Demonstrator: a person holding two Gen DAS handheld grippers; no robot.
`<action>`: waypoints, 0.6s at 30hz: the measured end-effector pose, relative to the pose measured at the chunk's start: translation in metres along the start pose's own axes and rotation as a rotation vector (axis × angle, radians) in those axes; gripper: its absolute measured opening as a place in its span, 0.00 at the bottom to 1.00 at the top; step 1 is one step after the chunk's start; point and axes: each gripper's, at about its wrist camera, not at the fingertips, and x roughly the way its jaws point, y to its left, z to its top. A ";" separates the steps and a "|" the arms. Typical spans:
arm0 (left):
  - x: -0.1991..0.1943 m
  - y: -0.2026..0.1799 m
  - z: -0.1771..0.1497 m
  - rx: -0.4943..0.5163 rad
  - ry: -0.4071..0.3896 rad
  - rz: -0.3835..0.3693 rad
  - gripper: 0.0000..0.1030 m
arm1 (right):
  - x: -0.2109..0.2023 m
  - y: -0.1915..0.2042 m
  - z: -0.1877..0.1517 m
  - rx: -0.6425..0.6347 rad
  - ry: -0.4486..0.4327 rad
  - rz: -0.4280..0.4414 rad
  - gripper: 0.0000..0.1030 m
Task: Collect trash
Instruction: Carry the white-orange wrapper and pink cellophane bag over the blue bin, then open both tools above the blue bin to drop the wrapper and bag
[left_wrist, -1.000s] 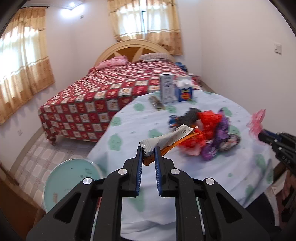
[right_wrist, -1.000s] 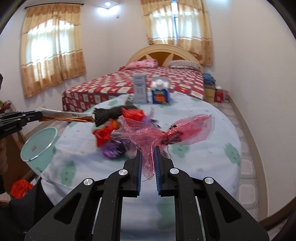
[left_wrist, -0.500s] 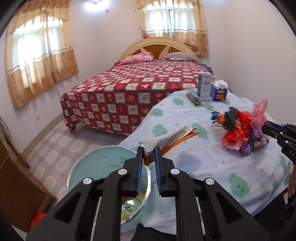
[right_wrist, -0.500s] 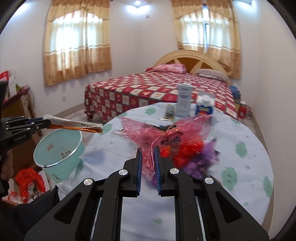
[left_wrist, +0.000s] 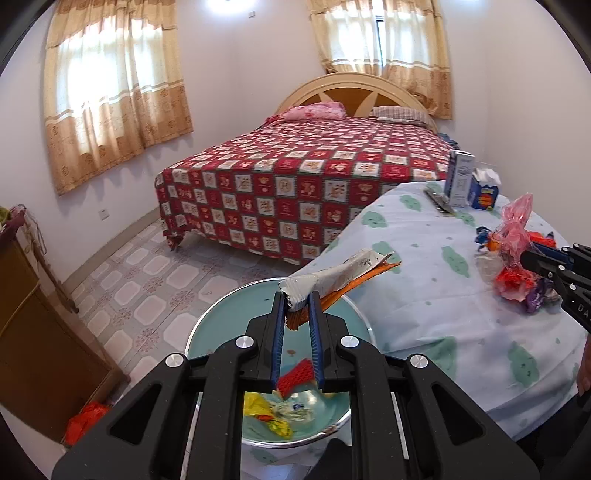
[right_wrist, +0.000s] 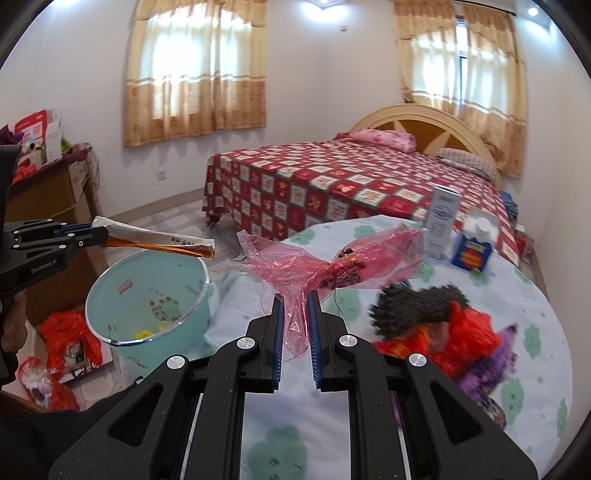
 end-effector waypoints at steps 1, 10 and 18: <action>0.000 0.003 0.000 -0.004 0.001 0.005 0.13 | 0.003 0.004 0.003 -0.008 0.000 0.009 0.13; 0.002 0.031 -0.007 -0.042 0.016 0.065 0.13 | 0.024 0.029 0.015 -0.055 0.009 0.061 0.13; 0.006 0.052 -0.011 -0.077 0.029 0.108 0.13 | 0.043 0.050 0.019 -0.096 0.028 0.109 0.13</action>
